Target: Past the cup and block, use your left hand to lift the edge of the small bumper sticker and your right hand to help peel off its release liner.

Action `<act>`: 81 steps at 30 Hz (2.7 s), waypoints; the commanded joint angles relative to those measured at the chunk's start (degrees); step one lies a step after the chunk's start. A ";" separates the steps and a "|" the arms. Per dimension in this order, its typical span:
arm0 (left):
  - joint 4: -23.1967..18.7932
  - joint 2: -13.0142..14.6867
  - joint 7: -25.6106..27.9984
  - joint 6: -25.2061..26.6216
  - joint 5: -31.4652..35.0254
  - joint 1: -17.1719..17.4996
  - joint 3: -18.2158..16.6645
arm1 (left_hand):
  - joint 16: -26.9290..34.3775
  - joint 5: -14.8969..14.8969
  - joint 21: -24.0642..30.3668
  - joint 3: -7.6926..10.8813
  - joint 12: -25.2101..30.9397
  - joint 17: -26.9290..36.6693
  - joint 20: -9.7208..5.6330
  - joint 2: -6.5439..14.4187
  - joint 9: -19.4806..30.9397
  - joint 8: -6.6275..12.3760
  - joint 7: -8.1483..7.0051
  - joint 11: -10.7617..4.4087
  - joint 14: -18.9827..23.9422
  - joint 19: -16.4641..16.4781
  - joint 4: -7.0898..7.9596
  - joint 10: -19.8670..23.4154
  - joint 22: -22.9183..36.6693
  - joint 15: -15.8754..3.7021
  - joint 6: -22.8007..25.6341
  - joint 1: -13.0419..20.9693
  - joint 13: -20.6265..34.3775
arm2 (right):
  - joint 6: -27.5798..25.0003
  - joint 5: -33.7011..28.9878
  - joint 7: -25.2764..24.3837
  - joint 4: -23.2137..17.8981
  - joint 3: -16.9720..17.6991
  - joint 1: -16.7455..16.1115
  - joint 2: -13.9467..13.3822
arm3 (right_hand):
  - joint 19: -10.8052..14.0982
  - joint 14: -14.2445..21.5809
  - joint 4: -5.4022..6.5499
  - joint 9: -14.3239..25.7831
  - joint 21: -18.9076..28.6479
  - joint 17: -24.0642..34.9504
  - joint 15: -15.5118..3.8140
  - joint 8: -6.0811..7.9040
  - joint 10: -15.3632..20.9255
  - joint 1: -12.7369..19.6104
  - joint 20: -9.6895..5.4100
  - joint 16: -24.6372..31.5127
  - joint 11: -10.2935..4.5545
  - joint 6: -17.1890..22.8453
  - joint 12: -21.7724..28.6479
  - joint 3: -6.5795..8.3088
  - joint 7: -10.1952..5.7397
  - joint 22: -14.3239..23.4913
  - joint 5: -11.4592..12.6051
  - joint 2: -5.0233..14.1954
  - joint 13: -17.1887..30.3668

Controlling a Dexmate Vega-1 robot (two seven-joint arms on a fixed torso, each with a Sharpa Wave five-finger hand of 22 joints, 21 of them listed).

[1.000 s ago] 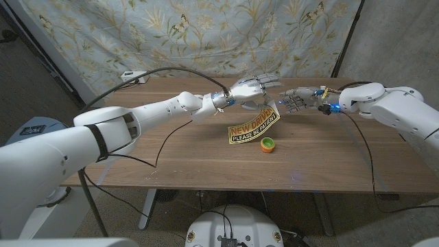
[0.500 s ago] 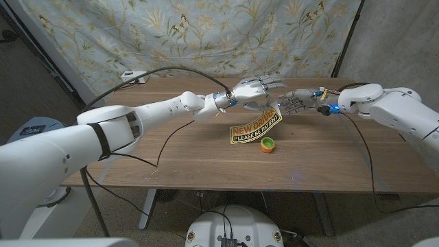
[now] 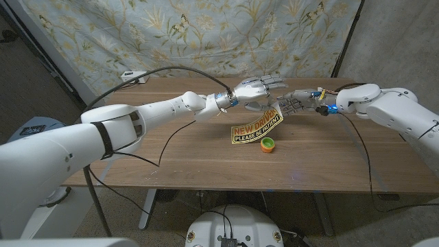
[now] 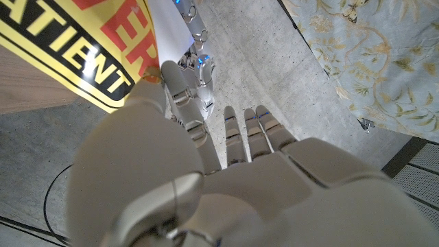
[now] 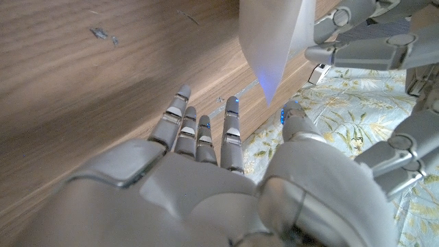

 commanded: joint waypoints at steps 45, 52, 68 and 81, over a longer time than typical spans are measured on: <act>2.58 -2.63 0.76 -3.29 8.93 2.87 -9.13 | 0.22 -0.03 0.45 -0.35 0.29 0.07 -0.12 -0.25 0.24 0.64 -0.50 -0.87 0.96 -0.03 -0.01 0.74 0.06 -0.31 -0.36 -0.31 0.17 | -7.31 -1.91 2.52 -1.79 -3.94 3.84 0.71 | 1.26 0.76 0.56 1.10 0.44 0.29 0.63 0.85 0.23 2.62 0.27 0.45 0.09 2.66 -0.17 0.11 1.09 0.12 -0.05 0.24 0.37; 2.61 -2.78 0.76 -3.79 9.40 3.21 -10.08 | 0.21 -0.04 0.49 -0.36 0.30 0.08 -0.09 -0.23 0.27 0.70 -0.41 -0.75 1.00 0.06 0.02 0.82 0.06 -0.30 -0.35 -0.35 0.17 | -8.11 -2.51 2.02 -2.24 -4.46 4.30 0.96 | 1.94 1.74 0.42 1.84 0.51 0.40 0.03 2.84 1.31 4.45 -0.13 0.76 0.08 7.17 -0.04 0.76 -0.34 0.14 -0.02 1.38 0.39; 1.46 -2.46 0.76 -4.09 10.03 3.73 -10.70 | 0.24 -0.05 0.48 -0.42 0.33 0.09 -0.11 -0.22 0.17 0.76 -0.55 -1.19 1.27 -0.01 0.05 1.04 0.06 -0.37 -0.39 -0.45 0.19 | -9.19 -3.14 1.06 -3.53 -4.72 4.27 0.66 | 4.62 4.68 0.11 3.55 1.01 0.37 -1.36 6.92 5.52 8.40 -0.93 1.56 -0.26 15.62 0.59 1.63 -2.67 0.18 -0.14 2.61 0.25; 1.40 -2.45 0.76 -4.83 11.27 4.34 -12.29 | 0.26 -0.05 0.52 -0.45 0.36 0.09 -0.24 -0.21 0.11 0.85 -0.57 -1.50 1.49 0.07 0.04 1.27 0.07 -0.42 -0.40 -0.48 0.21 | -9.91 -3.60 -0.03 -4.04 -4.76 4.27 0.70 | 6.20 6.68 0.28 4.46 1.27 0.47 -2.72 8.70 8.17 9.94 -1.68 2.23 -1.50 18.83 0.92 1.85 -3.76 0.20 -0.17 3.28 0.05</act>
